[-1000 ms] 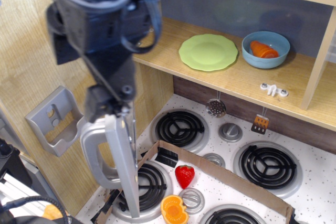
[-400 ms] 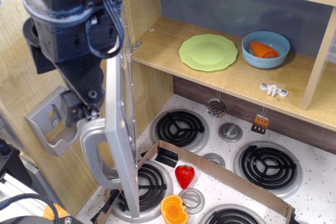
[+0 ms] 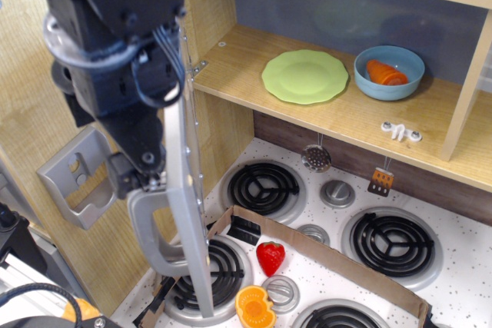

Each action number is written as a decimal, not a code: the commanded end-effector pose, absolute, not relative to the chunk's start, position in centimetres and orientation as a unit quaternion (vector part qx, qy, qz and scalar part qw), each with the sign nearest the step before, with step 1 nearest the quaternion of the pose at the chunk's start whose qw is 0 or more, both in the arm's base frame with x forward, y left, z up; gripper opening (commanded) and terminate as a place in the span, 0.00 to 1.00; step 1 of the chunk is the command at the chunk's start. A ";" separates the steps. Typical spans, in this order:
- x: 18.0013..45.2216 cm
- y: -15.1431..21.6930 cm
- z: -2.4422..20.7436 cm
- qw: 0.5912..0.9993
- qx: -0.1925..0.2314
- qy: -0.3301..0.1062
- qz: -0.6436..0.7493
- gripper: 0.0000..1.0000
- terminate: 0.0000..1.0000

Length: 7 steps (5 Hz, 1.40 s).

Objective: Close microwave

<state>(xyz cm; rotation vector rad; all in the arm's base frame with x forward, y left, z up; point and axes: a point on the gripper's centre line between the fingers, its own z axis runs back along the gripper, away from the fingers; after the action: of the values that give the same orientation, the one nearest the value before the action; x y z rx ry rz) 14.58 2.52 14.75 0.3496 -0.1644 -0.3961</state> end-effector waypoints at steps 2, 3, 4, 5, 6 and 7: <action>18.3 -0.4 15.1 0.939 0.151 -0.206 -0.228 1.00 0.00; 20.4 -1.6 15.3 0.931 0.140 -0.237 -0.240 1.00 0.00; 22.2 -2.7 15.2 0.925 0.136 -0.258 -0.245 1.00 0.00; 24.7 -4.1 15.2 0.917 0.131 -0.274 -0.260 1.00 0.00; 26.6 -5.1 15.5 0.912 0.127 -0.277 -0.274 1.00 0.00; 28.1 -6.0 15.5 0.908 0.125 -0.279 -0.287 1.00 0.00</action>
<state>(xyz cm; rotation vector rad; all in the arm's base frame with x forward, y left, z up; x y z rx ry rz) 27.71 -5.23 13.65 0.2563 -0.5346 -0.5940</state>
